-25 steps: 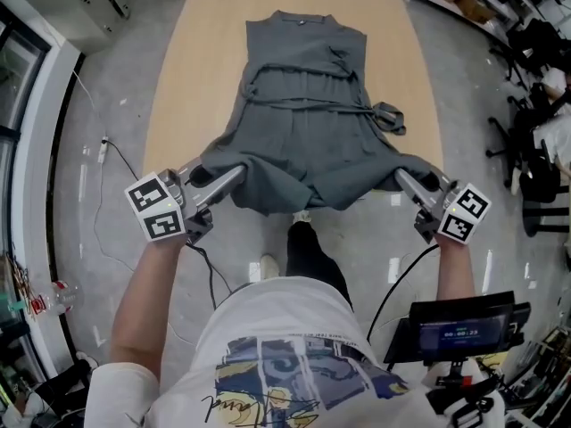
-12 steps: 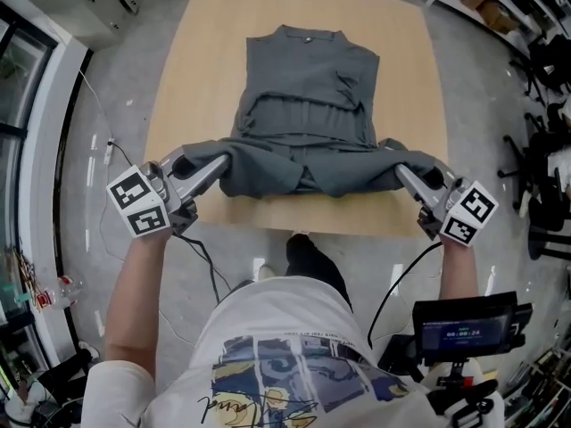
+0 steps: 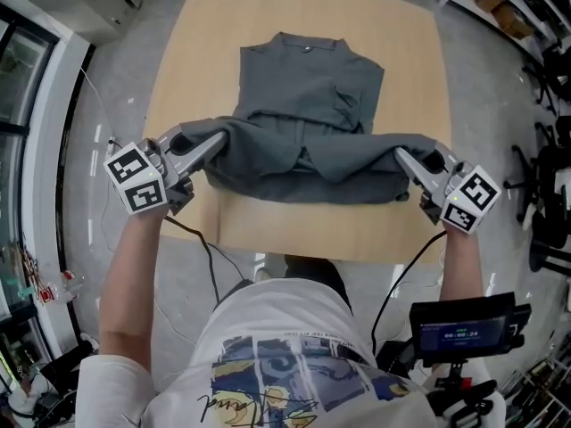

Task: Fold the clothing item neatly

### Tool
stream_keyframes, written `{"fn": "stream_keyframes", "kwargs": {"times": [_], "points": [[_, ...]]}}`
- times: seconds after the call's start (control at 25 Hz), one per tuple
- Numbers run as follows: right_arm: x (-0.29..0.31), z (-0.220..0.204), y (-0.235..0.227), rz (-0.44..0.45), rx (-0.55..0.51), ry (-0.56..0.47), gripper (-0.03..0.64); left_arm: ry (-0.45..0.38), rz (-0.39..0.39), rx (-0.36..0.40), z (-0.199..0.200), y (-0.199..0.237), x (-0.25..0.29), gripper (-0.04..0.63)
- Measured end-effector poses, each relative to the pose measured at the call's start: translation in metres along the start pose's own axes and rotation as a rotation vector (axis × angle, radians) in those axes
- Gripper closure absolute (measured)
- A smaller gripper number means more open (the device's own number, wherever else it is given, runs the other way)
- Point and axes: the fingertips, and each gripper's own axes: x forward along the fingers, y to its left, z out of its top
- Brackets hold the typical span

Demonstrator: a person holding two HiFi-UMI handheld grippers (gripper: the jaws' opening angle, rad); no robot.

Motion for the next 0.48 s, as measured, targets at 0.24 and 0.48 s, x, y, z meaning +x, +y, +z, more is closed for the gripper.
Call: {"fn": "stream_keyframes", "kwargs": {"times": [0.24, 0.48], "points": [[0.014, -0.003, -0.059, 0.007, 0.007, 0.023, 0.6, 0.035, 0.027, -0.009, 0.007, 0.046, 0.045, 0.583], [0.035, -0.012, -0.099, 0.005, 0.02, 0.032, 0.6, 0.053, 0.06, -0.022, 0.007, 0.085, 0.066, 0.583]]}}
